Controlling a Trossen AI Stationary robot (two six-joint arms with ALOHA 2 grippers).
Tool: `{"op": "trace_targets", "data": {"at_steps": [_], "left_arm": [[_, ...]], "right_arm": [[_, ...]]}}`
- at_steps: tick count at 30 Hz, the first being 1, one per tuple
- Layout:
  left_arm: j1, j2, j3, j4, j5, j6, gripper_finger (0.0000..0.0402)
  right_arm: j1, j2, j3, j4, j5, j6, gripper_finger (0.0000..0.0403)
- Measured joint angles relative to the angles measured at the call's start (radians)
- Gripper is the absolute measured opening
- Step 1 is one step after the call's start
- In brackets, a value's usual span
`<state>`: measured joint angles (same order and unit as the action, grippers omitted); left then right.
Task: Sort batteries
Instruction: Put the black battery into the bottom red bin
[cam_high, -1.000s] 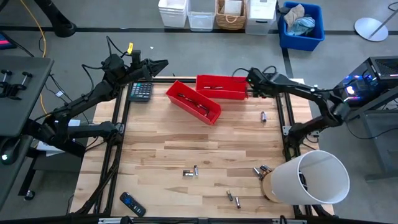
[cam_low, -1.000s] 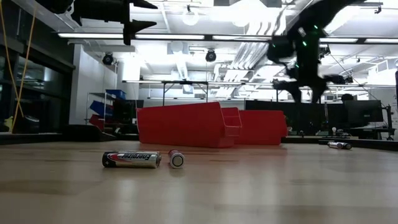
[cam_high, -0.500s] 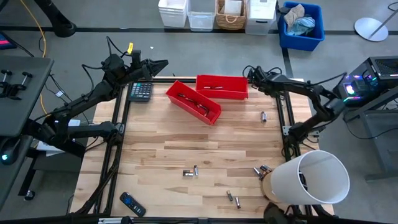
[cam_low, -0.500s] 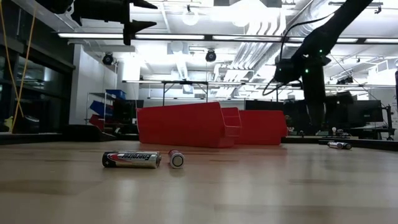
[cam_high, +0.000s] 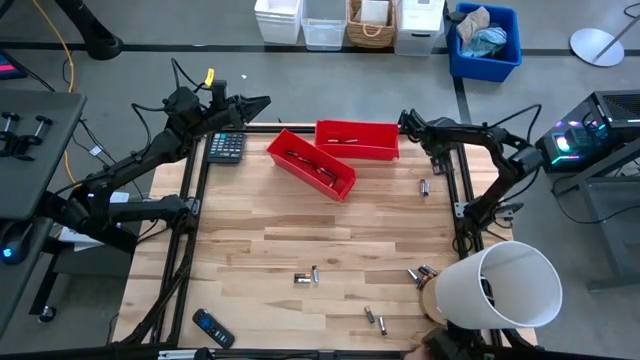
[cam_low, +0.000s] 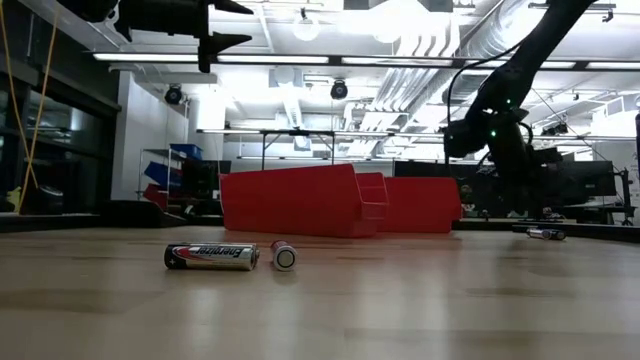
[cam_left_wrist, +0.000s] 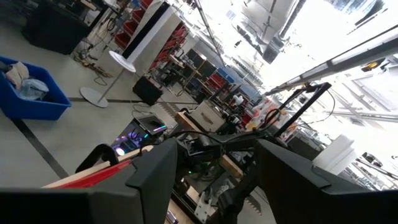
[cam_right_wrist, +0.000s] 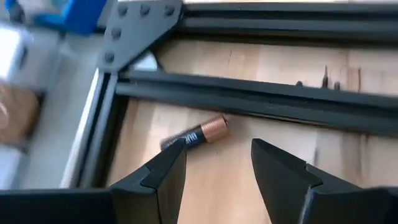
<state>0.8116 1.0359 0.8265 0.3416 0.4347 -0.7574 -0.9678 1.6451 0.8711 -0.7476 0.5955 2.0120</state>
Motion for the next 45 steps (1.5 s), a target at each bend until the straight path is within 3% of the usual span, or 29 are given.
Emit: {"op": "trace_targets", "data": {"at_steps": [7,10,12,18,21,24,26,31,36,39,42,45], "left_arm": [[0.000,0.000,0.000,0.000,0.000,0.000,0.0210],[0.000,0.000,0.000,0.000,0.000,0.000,0.0210],[0.000,0.000,0.000,0.000,0.000,0.003,0.0210],[0.000,0.000,0.000,-0.005,0.000,0.073,0.0210],[0.000,0.000,0.000,-0.006,0.001,0.080,0.0210],[0.001,0.000,0.000,-0.008,0.001,0.080,0.0210],[0.001,0.000,0.000,-0.008,0.002,0.080,0.0210],[0.017,0.000,0.000,-0.008,0.010,0.081,0.0210],[0.045,0.000,0.000,-0.009,0.021,0.081,0.0210],[0.063,0.000,0.000,-0.009,0.050,0.082,0.0210],[0.073,0.000,0.000,-0.022,0.059,0.089,0.0210],[0.081,0.000,0.000,-0.034,0.062,0.090,0.0210]], "right_arm": [[-0.014,0.023,0.001,-0.004,-0.023,0.202,0.0169],[-0.017,0.062,0.000,0.034,-0.113,0.144,0.0164],[0.009,0.064,0.001,0.049,-0.120,0.082,0.0163],[0.109,0.019,0.026,0.046,0.000,-0.006,0.0157],[0.108,0.017,0.058,0.044,0.014,-0.045,0.0124],[0.084,0.017,0.086,0.059,0.035,-0.104,0.0045],[0.064,0.017,0.103,0.093,0.062,-0.175,0.0013],[0.013,0.055,0.108,0.099,0.052,-0.072,0.0002],[-0.013,0.113,0.106,-0.056,0.068,0.071,0.0001],[-0.017,0.144,0.115,-0.047,0.115,0.061,0.0001],[-0.037,0.174,0.118,0.053,0.099,-0.051,0.0001],[-0.047,0.206,0.136,-0.006,0.103,-0.015,0.0001]]}}
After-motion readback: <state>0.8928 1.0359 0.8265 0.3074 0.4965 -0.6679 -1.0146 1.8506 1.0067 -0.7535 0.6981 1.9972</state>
